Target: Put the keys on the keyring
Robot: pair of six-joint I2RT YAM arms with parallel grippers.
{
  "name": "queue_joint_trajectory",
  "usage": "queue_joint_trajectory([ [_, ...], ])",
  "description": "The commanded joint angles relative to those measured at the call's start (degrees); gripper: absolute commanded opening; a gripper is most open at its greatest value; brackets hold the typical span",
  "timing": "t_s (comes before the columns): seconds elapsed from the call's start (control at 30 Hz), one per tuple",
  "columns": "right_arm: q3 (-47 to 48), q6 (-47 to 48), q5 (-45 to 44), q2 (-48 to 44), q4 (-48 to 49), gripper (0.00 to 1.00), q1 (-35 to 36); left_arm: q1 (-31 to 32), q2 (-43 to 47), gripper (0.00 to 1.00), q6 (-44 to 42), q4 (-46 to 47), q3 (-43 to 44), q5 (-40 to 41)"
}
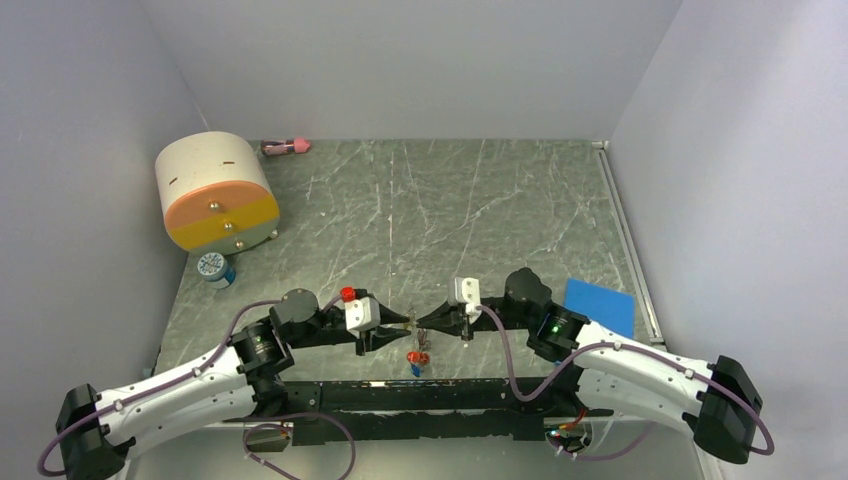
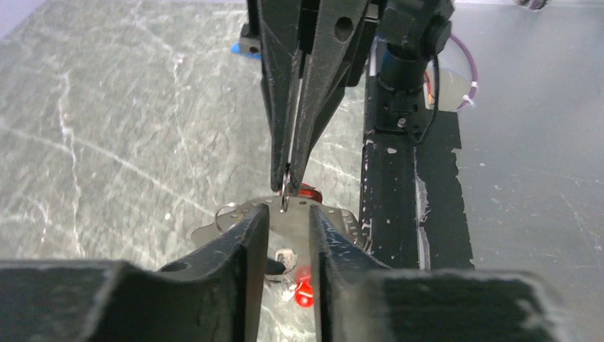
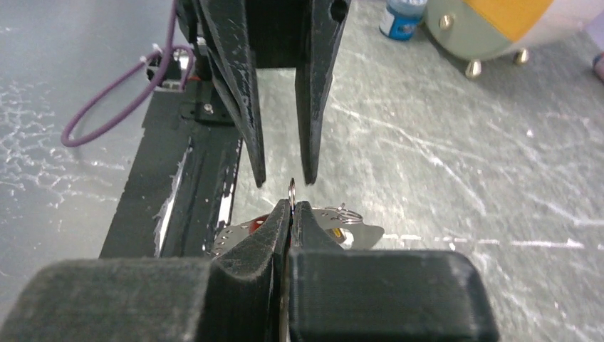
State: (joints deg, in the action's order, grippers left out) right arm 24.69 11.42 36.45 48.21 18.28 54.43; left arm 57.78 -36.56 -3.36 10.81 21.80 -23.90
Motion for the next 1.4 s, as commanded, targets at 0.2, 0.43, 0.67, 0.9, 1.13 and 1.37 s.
queue_joint_trajectory([
  [0.2,13.94,4.19,-7.36,5.03,-22.36,0.00,-0.21,0.23,2.81,0.44,-3.34,-14.56,6.78,11.17],
  [0.43,23.85,5.87,-7.95,12.22,-36.66,0.00,-0.15,0.23,-1.04,0.44,-7.80,-16.13,9.74,9.31],
  [0.67,30.40,8.71,-9.21,16.35,-46.55,0.00,-0.08,0.23,-3.26,0.45,-12.40,-13.88,9.32,8.76],
  [0.9,30.83,9.87,-6.09,16.10,-46.33,0.00,-0.09,0.23,-4.37,0.45,-14.66,-11.25,8.73,6.73],
  [1.13,29.79,9.39,-3.83,15.55,-42.47,0.00,-0.11,0.23,-7.75,0.40,-14.49,-9.09,10.11,3.84],
  [1.37,30.78,9.01,-1.93,16.17,-41.38,0.00,-0.05,0.23,-9.72,0.39,-12.99,-6.82,10.26,3.36],
])
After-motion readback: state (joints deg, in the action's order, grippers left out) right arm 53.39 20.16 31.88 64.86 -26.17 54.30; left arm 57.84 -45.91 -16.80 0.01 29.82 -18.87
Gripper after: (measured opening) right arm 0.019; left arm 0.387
